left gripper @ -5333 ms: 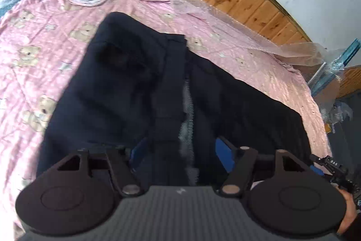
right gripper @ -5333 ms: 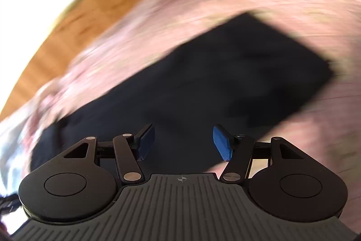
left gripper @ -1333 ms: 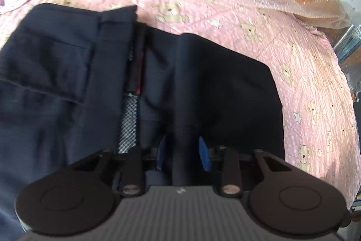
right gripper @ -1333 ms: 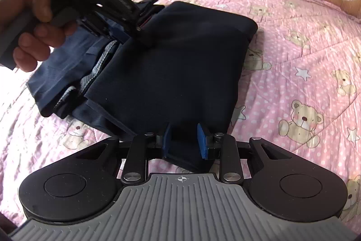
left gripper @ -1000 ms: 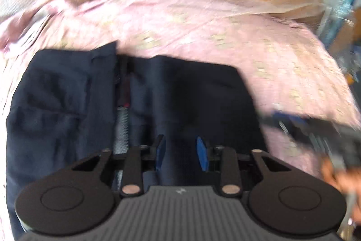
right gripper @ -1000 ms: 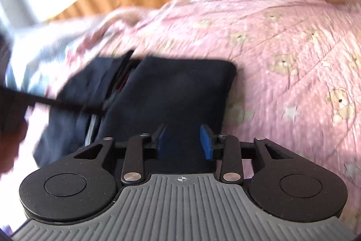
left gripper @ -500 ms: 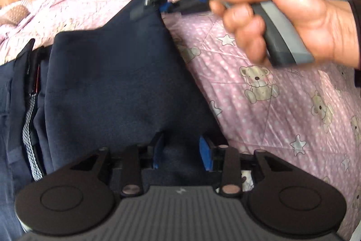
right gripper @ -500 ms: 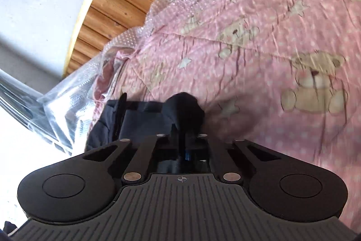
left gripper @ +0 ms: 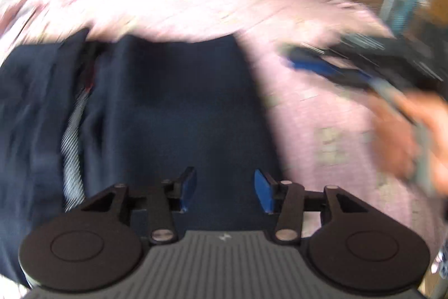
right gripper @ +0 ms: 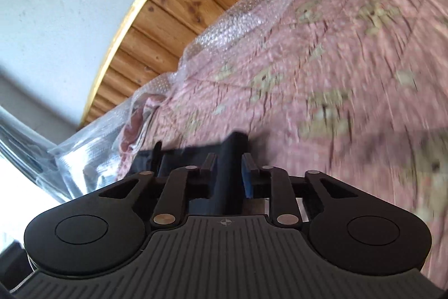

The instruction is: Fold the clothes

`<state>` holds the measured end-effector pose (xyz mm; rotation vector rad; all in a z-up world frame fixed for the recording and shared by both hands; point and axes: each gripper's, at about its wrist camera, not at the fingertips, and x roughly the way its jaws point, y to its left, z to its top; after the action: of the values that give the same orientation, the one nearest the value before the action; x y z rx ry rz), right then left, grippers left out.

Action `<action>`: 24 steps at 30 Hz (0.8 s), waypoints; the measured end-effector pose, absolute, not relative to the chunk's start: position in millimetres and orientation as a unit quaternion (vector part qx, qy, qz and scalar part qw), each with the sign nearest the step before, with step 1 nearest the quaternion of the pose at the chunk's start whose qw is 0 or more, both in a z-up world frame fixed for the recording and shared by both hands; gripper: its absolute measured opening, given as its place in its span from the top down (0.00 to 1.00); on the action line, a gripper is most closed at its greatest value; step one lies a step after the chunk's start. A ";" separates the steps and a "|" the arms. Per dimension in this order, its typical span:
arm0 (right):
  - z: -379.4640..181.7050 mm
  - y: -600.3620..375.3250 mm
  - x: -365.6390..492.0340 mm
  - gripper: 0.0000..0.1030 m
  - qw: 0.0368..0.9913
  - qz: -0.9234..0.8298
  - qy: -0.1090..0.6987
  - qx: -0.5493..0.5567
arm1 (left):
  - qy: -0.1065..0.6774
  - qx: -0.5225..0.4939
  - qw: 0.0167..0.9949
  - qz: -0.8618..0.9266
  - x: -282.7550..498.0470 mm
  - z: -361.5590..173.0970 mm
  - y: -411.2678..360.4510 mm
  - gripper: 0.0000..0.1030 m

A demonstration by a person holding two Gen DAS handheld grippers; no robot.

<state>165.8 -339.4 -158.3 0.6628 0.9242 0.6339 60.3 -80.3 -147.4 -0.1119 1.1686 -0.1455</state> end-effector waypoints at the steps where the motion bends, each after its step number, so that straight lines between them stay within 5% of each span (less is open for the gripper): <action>1: -162.5 -336.9 147.6 0.70 0.793 0.297 0.440 0.299 | 0.556 -0.054 0.826 -0.068 59.2 -153.9 -74.2 0.56; 6: -168.1 -324.0 74.8 0.49 0.799 0.293 0.461 0.250 | 0.549 -0.028 0.831 -0.088 60.8 -130.3 -73.3 0.43; 9: -163.6 -309.8 51.9 0.49 0.808 0.298 0.461 0.213 | 0.529 -0.033 0.843 -0.092 74.8 -108.9 -82.1 0.24; 11: -159.9 -294.2 40.6 0.69 0.828 0.289 0.456 0.152 | 0.536 -0.028 0.838 -0.102 96.3 -104.9 -101.7 0.20; 12: -157.5 -285.7 35.1 0.97 0.840 0.283 0.449 0.117 | 0.545 -0.017 0.831 -0.108 107.6 -104.6 -113.7 0.20; 16: -128.1 -258.2 7.8 0.98 0.878 0.278 0.389 0.011 | 0.582 0.077 0.799 -0.131 146.4 -112.5 -162.4 0.20; 18: -111.6 -246.6 -3.8 0.99 0.890 0.281 0.358 -0.019 | 0.595 0.123 0.785 -0.122 154.3 -124.0 -173.7 0.30; 20: -104.2 -239.9 -8.1 0.99 0.895 0.283 0.345 -0.024 | 0.606 0.169 0.769 -0.113 162.1 -135.6 -185.0 0.78; 23: -105.6 -233.1 -8.7 0.95 0.901 0.268 0.340 -0.027 | 0.609 0.150 0.770 -0.117 163.7 -131.4 -172.4 0.85; 24: -108.0 -230.5 -8.2 0.73 0.903 0.255 0.344 -0.030 | 0.607 0.131 0.775 -0.118 163.0 -125.7 -164.4 0.85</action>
<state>-8.2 -230.5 -108.0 -0.0628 0.7103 0.5263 163.0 -164.4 -125.7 0.2842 1.3140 -0.2558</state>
